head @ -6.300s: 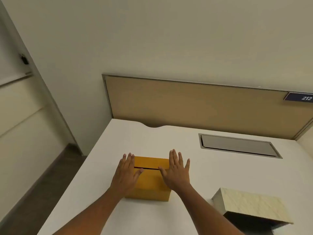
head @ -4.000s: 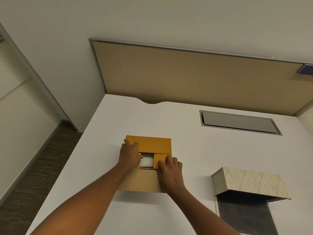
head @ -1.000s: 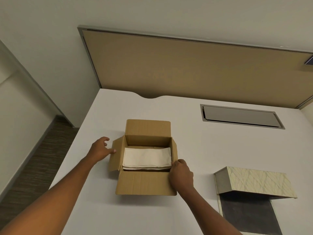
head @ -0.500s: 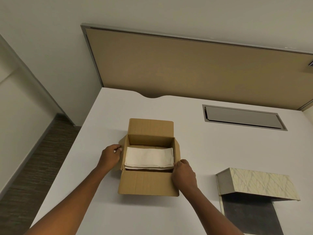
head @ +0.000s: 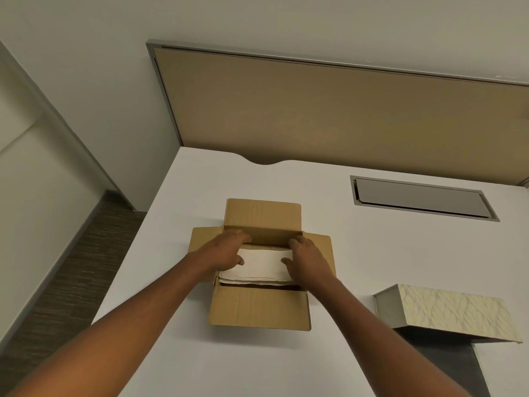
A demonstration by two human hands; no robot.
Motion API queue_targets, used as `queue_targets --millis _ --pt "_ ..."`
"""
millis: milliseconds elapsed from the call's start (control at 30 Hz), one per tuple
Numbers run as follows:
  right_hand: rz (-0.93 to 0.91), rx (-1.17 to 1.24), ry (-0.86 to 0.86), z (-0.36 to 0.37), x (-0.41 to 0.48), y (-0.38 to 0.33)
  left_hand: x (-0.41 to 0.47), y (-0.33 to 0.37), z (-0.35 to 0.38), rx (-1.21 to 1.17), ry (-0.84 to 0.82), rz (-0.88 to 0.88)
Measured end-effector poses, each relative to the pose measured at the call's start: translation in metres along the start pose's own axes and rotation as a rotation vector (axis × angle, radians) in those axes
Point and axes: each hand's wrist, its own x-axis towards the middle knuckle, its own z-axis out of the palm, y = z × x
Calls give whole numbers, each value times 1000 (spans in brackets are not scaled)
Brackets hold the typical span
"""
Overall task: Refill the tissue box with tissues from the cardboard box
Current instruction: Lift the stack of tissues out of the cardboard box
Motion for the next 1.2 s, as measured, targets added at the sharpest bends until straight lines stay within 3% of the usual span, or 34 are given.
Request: queue_targets --millis 100,200,300,533,1200 --pt "-123 -175 -260 -2 25 -4 19 2 -4 216 -198 -46" --pt "-209 -390 -392 -1 43 -3 33 2 -4 396 -338 -55" --pt "-227 -481 -501 2 57 -3 43 1 -1 426 -407 -59" --pt "-111 -368 -757 8 73 -8 60 -3 5 312 -498 -92" --pt "-99 -330 -766 33 87 -1 74 -16 31 343 -441 -100"
